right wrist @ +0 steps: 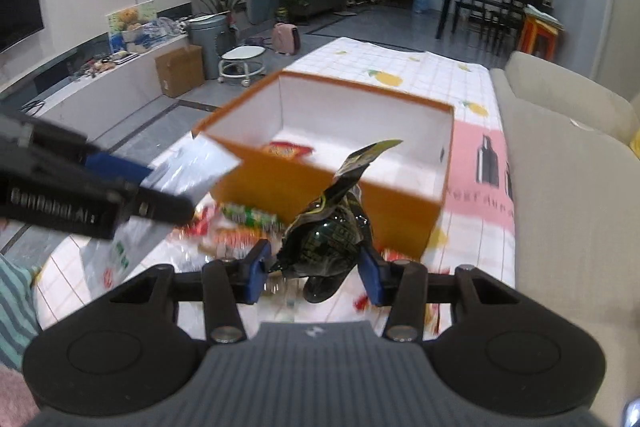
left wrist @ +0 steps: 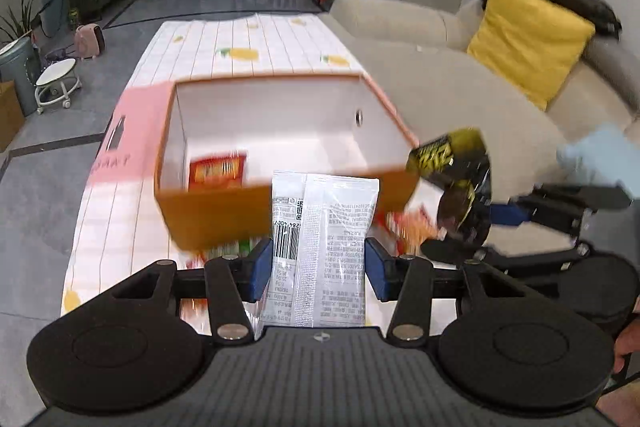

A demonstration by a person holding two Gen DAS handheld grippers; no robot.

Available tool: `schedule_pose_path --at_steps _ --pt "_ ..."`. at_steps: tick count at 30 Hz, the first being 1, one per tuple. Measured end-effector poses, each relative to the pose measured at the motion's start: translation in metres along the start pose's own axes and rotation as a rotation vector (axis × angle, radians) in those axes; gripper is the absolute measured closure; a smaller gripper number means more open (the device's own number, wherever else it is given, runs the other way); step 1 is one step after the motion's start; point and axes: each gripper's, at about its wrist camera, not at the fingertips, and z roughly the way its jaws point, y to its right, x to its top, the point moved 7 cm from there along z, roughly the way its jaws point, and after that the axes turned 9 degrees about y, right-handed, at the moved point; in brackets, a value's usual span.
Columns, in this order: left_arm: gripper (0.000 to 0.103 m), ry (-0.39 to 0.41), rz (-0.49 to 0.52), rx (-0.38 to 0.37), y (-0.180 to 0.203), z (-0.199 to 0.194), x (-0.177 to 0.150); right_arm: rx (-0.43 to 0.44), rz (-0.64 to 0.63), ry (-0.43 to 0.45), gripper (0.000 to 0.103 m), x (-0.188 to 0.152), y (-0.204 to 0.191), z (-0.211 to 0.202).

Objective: Organize snacks
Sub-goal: 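Carry both packets into the orange box and open both tools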

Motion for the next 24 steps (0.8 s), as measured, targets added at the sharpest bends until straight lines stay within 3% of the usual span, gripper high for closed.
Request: schedule_pose_path --at_steps 5,11,17,24 --pt "0.048 -0.015 -0.062 -0.01 -0.015 0.03 0.049 0.065 0.057 -0.037 0.057 0.048 0.017 0.03" --pt "0.048 -0.06 -0.13 -0.017 -0.032 0.074 0.084 0.069 0.048 -0.108 0.057 0.083 0.038 0.087" --pt "0.048 -0.085 -0.161 0.011 -0.045 0.122 0.097 0.09 0.101 -0.2 0.057 0.09 0.053 0.137" --pt "0.048 -0.169 -0.156 0.044 -0.047 0.18 0.084 0.105 0.1 -0.314 0.057 0.07 0.064 0.179"
